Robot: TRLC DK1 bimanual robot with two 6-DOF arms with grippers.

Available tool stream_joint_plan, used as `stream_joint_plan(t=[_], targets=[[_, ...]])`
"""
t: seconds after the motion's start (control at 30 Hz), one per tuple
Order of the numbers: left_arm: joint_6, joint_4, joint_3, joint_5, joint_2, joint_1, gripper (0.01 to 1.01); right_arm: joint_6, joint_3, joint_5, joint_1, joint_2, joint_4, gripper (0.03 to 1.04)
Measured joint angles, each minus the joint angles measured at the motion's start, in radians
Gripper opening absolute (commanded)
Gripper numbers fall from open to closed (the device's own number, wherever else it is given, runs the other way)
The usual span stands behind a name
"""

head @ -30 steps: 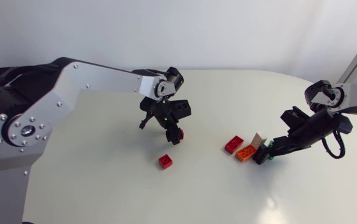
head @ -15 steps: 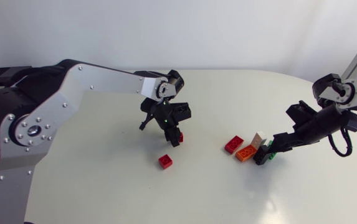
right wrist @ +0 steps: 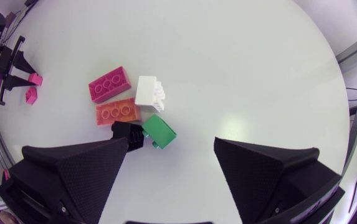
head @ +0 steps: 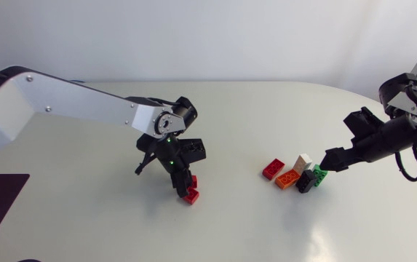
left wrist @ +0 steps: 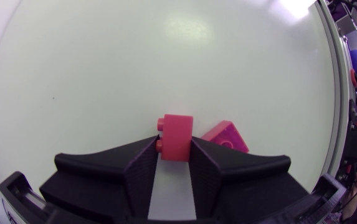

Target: Sort duplo bricks by size, large to the right and small to the left

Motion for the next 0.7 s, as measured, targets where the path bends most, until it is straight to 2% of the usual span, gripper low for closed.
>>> stream_joint_plan(t=[0.3, 0.5, 0.7], targets=[[0.031, 0.032, -0.214, 0.0, -0.174, 0.021, 0.249, 0.037, -0.01, 0.009, 0.146, -0.06, -0.003, 0.99], [0.061, 0.043, -0.33, 0.0, -0.267, 0.089, 0.249, 0.06, -0.026, 0.031, 0.264, -0.082, -0.006, 0.99], [0.101, 0.071, -0.387, 0.0, -0.317, 0.171, 0.252, 0.072, -0.045, 0.053, 0.341, -0.089, -0.006, 0.99]])
